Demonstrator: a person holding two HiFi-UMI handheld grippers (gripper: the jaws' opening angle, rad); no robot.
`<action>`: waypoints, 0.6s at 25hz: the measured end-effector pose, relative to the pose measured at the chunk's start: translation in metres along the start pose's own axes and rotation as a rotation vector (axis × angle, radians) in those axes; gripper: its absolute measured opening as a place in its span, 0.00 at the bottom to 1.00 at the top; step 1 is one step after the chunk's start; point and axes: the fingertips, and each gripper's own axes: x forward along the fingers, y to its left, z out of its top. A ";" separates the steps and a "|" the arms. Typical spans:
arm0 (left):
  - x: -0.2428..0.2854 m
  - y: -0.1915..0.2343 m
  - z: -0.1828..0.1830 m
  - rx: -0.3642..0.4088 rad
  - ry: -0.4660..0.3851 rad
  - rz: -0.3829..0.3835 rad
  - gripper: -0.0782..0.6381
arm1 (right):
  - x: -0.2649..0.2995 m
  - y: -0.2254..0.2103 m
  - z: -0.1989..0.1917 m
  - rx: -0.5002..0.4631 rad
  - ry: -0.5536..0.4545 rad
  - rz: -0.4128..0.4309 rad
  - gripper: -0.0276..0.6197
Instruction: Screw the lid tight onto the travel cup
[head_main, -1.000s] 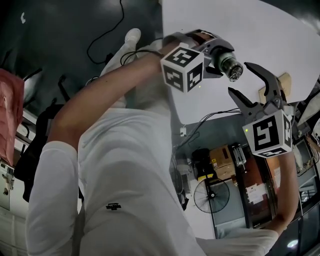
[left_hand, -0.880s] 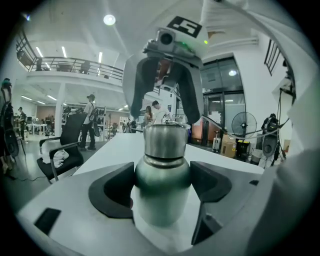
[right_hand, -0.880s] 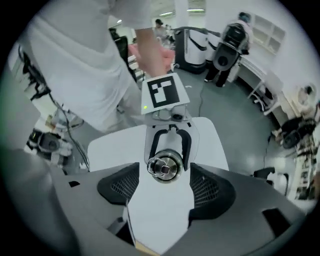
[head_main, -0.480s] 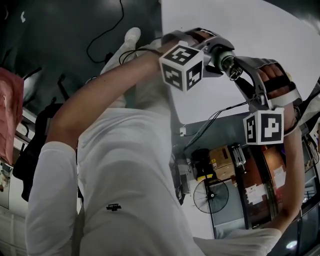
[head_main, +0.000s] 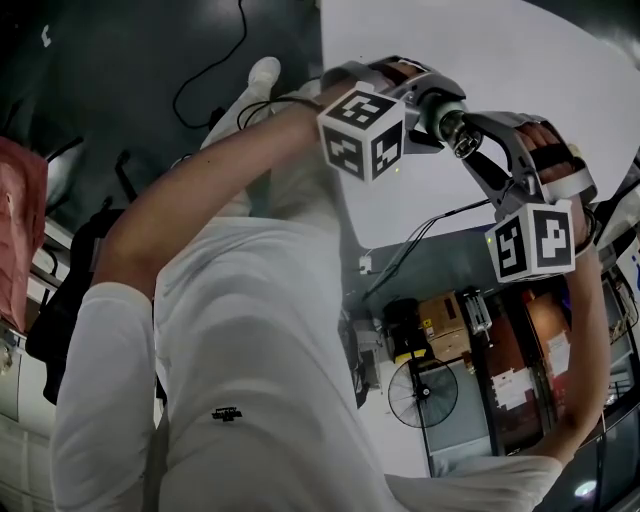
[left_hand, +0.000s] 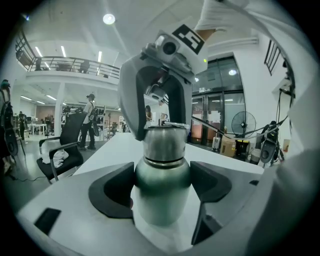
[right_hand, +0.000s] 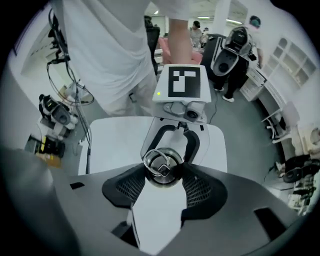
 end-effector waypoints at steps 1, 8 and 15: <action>0.000 0.000 0.000 -0.001 0.000 -0.001 0.58 | 0.000 -0.001 0.000 0.039 -0.010 0.000 0.39; 0.000 0.000 0.003 0.001 0.002 0.005 0.58 | -0.004 -0.005 -0.002 0.267 -0.018 -0.029 0.39; 0.000 0.001 0.001 -0.001 0.009 0.014 0.58 | -0.001 -0.009 -0.005 0.748 0.002 -0.060 0.39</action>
